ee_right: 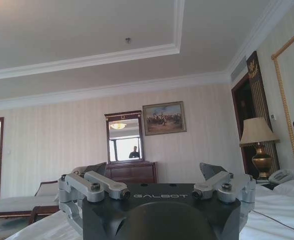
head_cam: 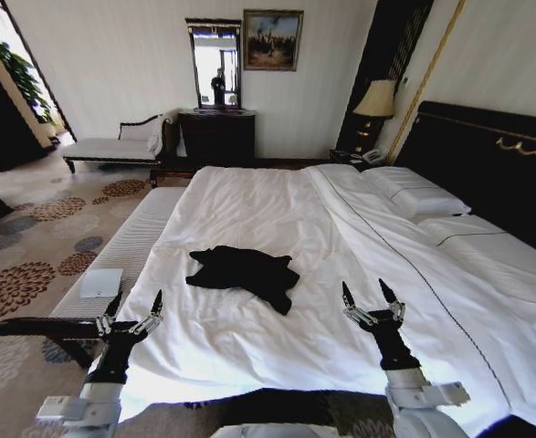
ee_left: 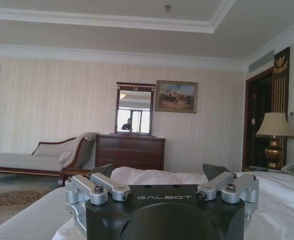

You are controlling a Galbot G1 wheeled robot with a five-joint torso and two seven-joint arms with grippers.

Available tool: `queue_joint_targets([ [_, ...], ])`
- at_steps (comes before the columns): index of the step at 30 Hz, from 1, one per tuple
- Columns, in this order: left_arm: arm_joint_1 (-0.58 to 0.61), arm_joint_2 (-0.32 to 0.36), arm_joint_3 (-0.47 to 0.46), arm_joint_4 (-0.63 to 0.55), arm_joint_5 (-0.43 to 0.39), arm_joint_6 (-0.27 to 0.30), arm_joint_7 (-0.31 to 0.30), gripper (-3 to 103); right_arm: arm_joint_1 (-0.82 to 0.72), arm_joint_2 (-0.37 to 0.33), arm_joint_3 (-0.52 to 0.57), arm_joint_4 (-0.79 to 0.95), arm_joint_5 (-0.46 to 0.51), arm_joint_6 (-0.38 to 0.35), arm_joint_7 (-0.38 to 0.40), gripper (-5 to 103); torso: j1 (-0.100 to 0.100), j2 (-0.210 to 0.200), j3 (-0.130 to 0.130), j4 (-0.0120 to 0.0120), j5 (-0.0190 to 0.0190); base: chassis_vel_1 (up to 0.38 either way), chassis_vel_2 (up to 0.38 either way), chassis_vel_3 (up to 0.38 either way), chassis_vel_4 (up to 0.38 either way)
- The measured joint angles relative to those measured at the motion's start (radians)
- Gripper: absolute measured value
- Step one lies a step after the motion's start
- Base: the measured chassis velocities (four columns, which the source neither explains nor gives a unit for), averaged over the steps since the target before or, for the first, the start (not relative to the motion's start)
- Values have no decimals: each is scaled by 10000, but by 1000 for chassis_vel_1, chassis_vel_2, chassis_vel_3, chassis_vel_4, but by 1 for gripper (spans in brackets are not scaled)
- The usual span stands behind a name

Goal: Fold the clothes on the bed.

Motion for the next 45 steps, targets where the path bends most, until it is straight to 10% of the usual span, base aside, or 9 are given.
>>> queue_joint_targets([
  [45,-34,-89,30,187,156,-91,1,100,25,92,46,-246,-374,538,-217,100,-7,3,-4,0,-12,-33,42,33,-41],
])
